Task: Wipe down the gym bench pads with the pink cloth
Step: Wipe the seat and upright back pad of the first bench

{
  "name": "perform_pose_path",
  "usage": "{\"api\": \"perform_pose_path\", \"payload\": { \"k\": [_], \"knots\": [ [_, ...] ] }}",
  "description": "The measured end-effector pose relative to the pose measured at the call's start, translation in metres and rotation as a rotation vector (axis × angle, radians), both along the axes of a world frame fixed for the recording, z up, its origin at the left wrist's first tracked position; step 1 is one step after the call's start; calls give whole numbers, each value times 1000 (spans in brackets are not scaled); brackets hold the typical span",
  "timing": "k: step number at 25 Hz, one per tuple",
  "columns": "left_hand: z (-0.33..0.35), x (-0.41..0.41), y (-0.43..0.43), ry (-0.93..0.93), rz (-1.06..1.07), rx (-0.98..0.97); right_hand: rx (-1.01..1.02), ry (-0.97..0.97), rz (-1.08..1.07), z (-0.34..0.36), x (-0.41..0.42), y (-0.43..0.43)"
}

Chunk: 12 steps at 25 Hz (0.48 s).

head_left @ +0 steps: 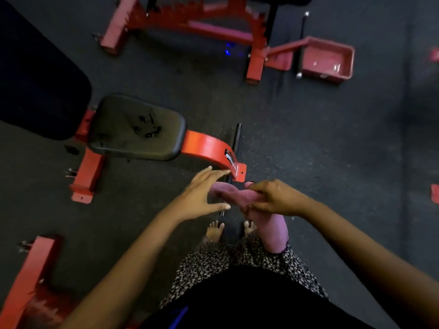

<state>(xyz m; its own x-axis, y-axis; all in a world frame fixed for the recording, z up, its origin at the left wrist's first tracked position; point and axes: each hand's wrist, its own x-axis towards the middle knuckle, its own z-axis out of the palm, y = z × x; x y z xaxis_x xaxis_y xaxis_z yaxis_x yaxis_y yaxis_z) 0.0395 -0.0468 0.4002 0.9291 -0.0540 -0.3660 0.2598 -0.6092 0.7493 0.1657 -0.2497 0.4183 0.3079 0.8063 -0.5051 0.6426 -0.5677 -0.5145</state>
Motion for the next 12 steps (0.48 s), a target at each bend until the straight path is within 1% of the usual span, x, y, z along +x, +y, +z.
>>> {"api": "perform_pose_path", "payload": {
  "k": [3,4,6,8,10,12],
  "knots": [
    [24,15,-22,-65,-71,85,114,-37,30,39,19,-4],
    [31,24,-28,-73,-40,123,163,-38,32,49,30,-5],
    [50,38,-39,-151,93,212,239,-62,62,62,58,-7],
    [63,44,-51,-224,173,326,260,-157,160,64,83,-8],
    [72,43,-65,-223,165,450,272,-265,289,59,102,-8],
    [80,41,-77,-208,184,514,287,-325,392,50,120,-9]
  ]
}}
